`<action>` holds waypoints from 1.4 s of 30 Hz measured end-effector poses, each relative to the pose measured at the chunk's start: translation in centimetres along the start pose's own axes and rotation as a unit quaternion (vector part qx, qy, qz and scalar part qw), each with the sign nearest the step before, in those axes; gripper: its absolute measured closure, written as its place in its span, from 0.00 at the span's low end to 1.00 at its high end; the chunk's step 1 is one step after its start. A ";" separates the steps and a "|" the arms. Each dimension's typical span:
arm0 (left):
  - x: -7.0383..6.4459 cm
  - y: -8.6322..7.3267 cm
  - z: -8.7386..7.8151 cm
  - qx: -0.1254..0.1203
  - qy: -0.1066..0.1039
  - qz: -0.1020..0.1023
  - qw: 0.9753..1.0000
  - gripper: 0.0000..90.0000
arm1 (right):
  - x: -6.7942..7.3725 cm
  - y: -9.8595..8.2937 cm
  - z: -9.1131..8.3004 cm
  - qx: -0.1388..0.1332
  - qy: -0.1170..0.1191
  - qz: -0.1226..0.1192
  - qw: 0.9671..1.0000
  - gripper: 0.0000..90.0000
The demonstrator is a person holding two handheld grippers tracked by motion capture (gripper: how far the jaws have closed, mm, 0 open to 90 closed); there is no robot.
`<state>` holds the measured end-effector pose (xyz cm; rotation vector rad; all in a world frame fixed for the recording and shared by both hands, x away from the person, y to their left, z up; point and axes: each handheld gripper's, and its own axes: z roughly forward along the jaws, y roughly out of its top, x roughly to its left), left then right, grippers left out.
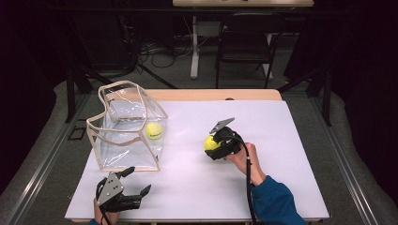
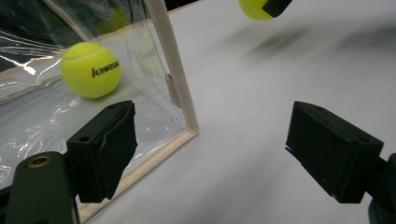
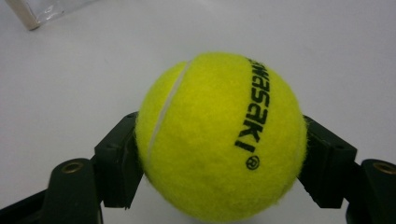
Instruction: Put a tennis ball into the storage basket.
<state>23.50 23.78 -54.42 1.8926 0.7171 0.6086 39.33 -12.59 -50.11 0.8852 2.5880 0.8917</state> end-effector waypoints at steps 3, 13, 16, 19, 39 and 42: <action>-0.1 0.0 0.0 -0.001 0.000 -0.002 1.000 0.18 | -0.1 0.5 -0.4 -0.007 0.000 -0.002 1.000 0.29; 0.0 0.0 -0.1 -0.002 0.001 -0.002 1.000 0.18 | -0.5 1.8 -1.0 -0.017 0.006 -0.001 1.000 0.29; 0.0 0.0 0.0 -0.002 0.000 -0.002 1.000 0.18 | -0.5 2.3 -1.1 -0.017 0.008 -0.006 1.000 0.29; 0.0 0.0 0.0 -0.001 0.001 -0.001 1.000 0.18 | -0.6 2.8 -1.1 -0.017 0.009 -0.006 1.000 0.29; 0.1 0.0 0.0 -0.003 0.000 -0.003 1.000 0.18 | 0.0 5.9 -0.5 -0.018 0.019 -0.026 0.999 0.29; 0.1 0.0 0.1 -0.003 -0.001 -0.003 1.000 0.18 | 0.1 6.2 -0.5 -0.017 0.019 -0.028 0.999 0.29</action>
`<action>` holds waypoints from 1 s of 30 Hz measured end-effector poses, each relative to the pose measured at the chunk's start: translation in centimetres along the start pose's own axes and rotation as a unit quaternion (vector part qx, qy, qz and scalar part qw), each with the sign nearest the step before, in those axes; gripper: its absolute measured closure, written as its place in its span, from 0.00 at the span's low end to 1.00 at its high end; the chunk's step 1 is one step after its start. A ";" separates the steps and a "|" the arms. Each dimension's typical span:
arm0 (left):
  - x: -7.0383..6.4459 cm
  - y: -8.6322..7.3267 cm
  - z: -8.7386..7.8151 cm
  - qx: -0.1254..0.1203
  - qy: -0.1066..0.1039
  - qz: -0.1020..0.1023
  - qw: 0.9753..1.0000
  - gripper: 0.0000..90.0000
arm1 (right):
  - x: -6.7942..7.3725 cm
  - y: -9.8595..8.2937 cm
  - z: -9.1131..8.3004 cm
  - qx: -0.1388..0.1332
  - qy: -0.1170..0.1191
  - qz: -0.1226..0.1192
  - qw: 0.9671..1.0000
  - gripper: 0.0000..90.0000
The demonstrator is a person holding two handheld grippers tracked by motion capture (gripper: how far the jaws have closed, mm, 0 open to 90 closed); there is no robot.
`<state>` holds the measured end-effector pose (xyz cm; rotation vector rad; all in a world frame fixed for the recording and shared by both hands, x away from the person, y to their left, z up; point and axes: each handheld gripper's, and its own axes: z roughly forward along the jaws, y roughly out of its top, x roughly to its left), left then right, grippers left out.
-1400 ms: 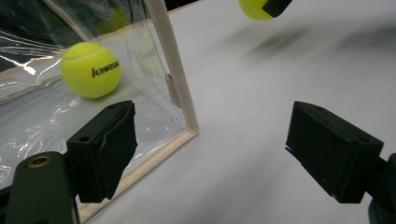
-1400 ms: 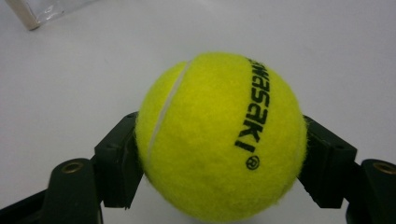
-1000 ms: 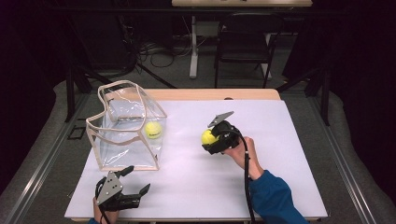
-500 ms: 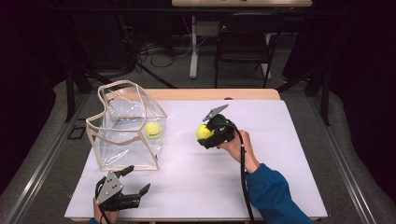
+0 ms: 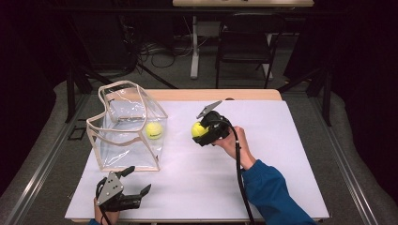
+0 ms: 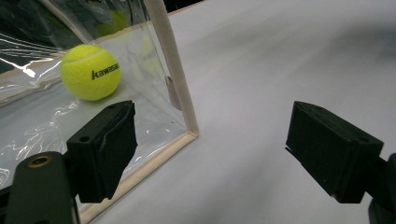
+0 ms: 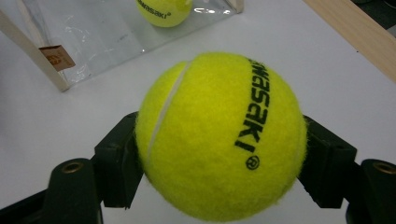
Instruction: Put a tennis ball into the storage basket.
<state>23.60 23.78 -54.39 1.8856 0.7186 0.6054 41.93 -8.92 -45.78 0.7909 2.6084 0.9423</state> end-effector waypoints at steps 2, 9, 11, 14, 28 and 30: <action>0.0 0.0 0.0 0.000 0.000 0.000 1.000 0.18 | 0.0 0.2 0.0 -0.001 0.001 -0.001 1.000 0.29; 0.0 0.0 0.0 0.000 0.000 0.000 1.000 0.18 | 0.5 1.1 -0.2 -0.001 0.001 -0.012 1.000 0.29; 0.0 0.0 0.0 -0.001 0.000 -0.001 1.000 0.18 | 0.6 1.4 -0.2 0.000 -0.001 -0.014 1.000 0.29; 0.0 0.1 0.0 -0.001 -0.001 0.003 1.000 0.18 | 0.8 1.8 -0.2 -0.002 0.000 -0.017 1.000 0.29; 0.0 0.1 0.0 -0.001 -0.001 0.001 1.000 0.18 | 1.6 3.6 -0.3 -0.006 0.003 -0.034 0.999 0.29; 0.0 0.1 0.1 0.000 -0.002 0.002 1.000 0.18 | 1.7 3.8 -0.3 -0.006 0.004 -0.035 0.999 0.29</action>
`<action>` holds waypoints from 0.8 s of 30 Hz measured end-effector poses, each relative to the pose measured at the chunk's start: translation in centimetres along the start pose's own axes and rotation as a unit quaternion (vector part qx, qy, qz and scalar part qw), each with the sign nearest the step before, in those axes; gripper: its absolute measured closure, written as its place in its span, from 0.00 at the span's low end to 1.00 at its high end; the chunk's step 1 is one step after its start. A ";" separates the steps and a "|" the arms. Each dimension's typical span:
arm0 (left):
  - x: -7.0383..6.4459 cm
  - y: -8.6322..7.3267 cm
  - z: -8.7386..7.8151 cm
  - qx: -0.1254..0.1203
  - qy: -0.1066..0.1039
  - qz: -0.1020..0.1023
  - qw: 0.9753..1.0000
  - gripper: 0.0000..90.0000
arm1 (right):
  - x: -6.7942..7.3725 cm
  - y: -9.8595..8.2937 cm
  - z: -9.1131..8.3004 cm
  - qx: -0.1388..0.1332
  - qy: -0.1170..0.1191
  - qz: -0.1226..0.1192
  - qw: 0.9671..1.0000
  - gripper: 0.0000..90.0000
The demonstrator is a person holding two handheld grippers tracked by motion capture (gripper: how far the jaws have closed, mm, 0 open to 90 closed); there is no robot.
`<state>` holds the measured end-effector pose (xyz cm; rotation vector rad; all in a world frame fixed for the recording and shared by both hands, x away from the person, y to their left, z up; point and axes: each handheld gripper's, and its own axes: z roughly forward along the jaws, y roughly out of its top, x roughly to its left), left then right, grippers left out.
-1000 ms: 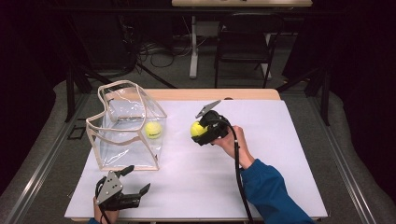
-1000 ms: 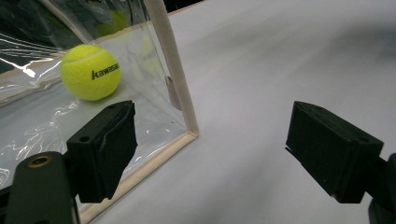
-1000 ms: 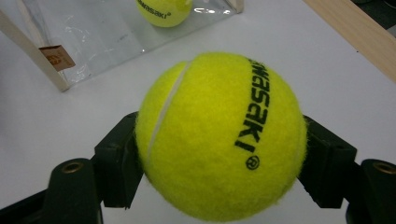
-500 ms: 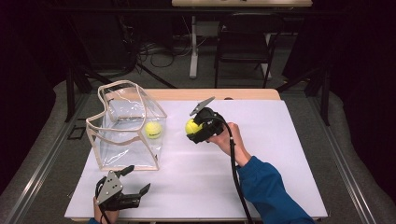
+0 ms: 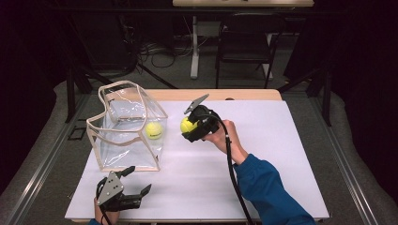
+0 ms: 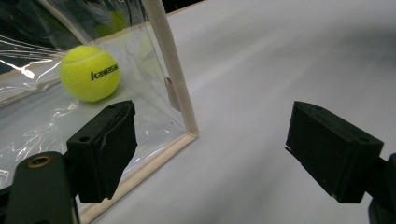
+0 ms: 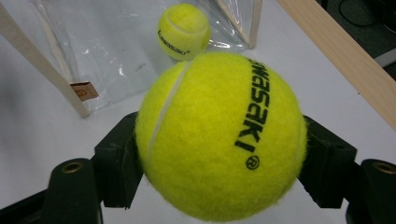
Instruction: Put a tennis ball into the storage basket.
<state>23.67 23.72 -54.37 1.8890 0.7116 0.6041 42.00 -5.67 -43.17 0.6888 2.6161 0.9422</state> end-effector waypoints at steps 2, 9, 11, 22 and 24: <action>0.0 0.0 0.0 0.000 0.001 -0.001 1.000 0.18 | 0.0 0.2 0.0 0.000 0.000 0.002 1.000 0.29; 0.0 0.0 0.0 -0.001 0.000 -0.001 1.000 0.18 | 0.0 0.9 -0.2 -0.004 0.000 -0.002 1.000 0.29; 0.0 0.0 0.0 0.000 -0.001 0.000 1.000 0.18 | 0.1 1.2 -0.3 -0.005 0.002 -0.002 1.000 0.29; 0.0 0.0 0.0 -0.001 -0.001 0.000 1.000 0.18 | 0.0 2.1 -0.7 -0.010 0.000 -0.007 1.000 0.29; 0.0 0.0 0.0 -0.001 0.000 -0.001 1.000 0.18 | -0.1 2.3 -0.7 -0.008 -0.001 -0.004 1.000 0.29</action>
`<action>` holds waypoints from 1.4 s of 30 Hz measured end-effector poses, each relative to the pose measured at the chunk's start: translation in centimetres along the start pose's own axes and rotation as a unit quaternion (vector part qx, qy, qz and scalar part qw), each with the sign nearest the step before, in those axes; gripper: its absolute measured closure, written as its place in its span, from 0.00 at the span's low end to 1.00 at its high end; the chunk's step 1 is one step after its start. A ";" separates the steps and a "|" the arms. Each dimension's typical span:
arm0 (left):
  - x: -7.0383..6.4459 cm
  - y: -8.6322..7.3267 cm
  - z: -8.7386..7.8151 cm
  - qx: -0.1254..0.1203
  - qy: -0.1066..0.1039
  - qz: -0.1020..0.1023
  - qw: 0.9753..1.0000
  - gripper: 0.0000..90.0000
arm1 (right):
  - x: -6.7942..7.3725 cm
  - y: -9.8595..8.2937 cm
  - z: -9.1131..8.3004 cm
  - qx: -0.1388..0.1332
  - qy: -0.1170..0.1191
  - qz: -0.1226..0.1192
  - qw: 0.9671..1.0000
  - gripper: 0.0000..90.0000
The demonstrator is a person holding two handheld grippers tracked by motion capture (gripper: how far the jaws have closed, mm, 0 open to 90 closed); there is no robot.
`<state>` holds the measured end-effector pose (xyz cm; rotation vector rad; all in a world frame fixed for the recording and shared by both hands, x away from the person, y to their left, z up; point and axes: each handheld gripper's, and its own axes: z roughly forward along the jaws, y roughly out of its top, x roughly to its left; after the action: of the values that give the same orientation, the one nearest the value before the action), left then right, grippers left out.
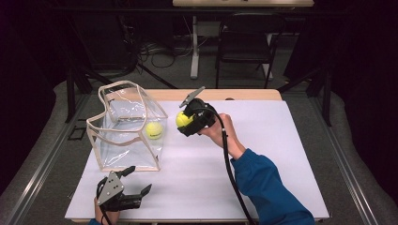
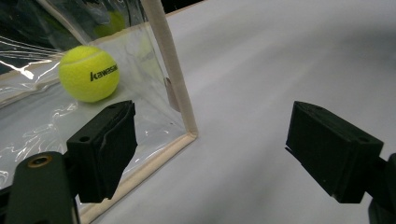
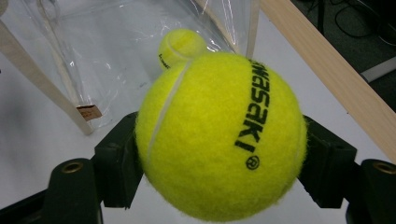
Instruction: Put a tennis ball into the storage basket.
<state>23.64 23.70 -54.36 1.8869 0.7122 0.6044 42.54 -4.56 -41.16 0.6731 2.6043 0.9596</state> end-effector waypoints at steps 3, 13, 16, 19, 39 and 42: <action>0.0 0.0 0.0 0.000 0.000 0.000 1.000 0.18 | -0.1 0.2 0.0 0.000 -0.001 -0.002 1.000 0.29; 0.0 0.0 0.0 -0.001 -0.001 0.000 1.000 0.18 | -0.1 0.9 0.0 0.000 -0.002 -0.005 1.000 0.29; 0.0 0.0 0.0 -0.001 0.000 0.000 1.000 0.18 | -0.1 1.1 -0.1 0.001 -0.002 -0.007 1.000 0.29; 0.0 0.0 0.0 -0.001 -0.001 0.000 1.000 0.18 | -0.1 1.3 0.0 0.001 -0.002 -0.011 1.000 0.29; 0.1 0.0 0.0 -0.001 -0.001 -0.001 1.000 0.18 | -0.3 2.6 0.3 0.005 -0.002 -0.016 1.000 0.29; 0.1 0.0 0.0 -0.003 -0.001 -0.001 1.000 0.18 | -0.2 3.0 0.2 0.002 -0.002 -0.019 1.000 0.29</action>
<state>23.71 23.82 -54.38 1.8808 0.7084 0.6026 43.79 -2.57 -39.32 0.6236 2.6071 0.9398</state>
